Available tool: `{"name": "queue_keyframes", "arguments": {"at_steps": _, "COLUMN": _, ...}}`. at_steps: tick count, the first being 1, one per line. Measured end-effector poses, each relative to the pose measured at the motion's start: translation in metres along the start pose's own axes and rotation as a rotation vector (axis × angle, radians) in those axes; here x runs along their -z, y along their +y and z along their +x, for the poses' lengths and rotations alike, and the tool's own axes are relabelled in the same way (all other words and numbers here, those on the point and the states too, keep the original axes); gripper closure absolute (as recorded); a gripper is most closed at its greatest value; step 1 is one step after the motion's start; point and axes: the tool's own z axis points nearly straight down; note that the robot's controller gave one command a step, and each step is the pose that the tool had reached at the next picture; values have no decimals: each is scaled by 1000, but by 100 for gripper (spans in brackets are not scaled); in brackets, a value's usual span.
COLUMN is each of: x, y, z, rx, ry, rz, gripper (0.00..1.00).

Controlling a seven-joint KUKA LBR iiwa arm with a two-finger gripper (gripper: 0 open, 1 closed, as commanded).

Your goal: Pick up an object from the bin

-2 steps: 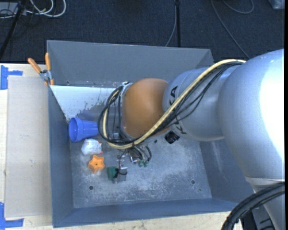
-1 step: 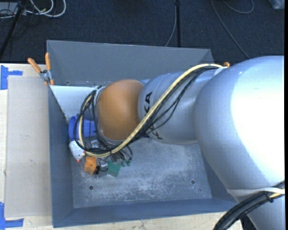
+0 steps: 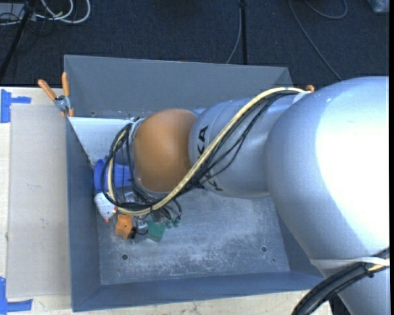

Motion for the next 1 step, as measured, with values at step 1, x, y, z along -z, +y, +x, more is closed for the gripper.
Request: {"name": "queue_keyframes", "arguments": {"at_steps": 1, "x": 0, "y": -12, "z": 5, "rx": 13, "ry": 0, "rz": -1, "gripper": 100}}
